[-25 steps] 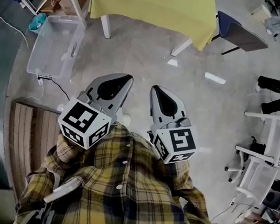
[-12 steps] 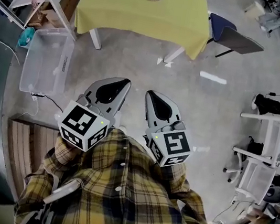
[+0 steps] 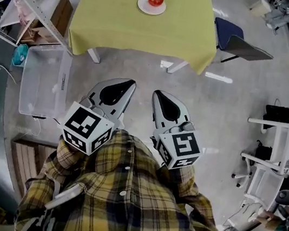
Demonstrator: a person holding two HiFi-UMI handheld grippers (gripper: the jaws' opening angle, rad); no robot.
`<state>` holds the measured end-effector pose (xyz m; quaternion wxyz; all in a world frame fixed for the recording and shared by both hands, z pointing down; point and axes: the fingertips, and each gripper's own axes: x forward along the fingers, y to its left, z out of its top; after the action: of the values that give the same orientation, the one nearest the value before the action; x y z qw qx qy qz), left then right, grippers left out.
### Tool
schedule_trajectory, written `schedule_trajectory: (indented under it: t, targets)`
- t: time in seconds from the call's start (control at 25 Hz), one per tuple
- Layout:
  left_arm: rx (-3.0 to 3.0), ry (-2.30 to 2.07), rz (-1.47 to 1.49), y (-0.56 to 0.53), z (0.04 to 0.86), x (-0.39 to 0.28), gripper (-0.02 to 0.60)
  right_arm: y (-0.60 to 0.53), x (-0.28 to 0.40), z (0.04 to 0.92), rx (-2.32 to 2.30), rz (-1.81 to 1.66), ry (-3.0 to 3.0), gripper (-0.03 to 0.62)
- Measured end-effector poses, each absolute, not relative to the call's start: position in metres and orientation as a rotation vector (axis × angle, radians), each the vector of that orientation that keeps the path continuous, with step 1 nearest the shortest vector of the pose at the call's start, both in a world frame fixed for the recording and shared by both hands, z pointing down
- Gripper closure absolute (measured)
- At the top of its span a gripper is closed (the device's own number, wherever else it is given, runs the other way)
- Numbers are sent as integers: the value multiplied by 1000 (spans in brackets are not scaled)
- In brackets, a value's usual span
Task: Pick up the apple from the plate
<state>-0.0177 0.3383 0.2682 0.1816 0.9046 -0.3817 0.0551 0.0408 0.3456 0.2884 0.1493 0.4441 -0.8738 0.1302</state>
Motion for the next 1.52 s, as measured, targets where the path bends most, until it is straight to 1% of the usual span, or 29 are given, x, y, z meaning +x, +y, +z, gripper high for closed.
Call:
schedule_trajectory:
  t: [0.32, 0.68, 1.2, 1.52]
  targets:
    - [2521, -1045, 174, 293, 291, -42, 574, 294, 29, 307, 1315, 417, -2457, 597]
    - [2484, -1020, 205, 242, 311, -44, 574, 251, 32, 331, 1326, 514, -2402, 597]
    - [2456, -1131, 145, 96, 301, 4, 574, 97, 79, 322, 1231, 472, -2447, 597]
    - [2436, -1231, 117, 18, 287, 46, 574, 14, 125, 314, 1147, 455, -2486, 597]
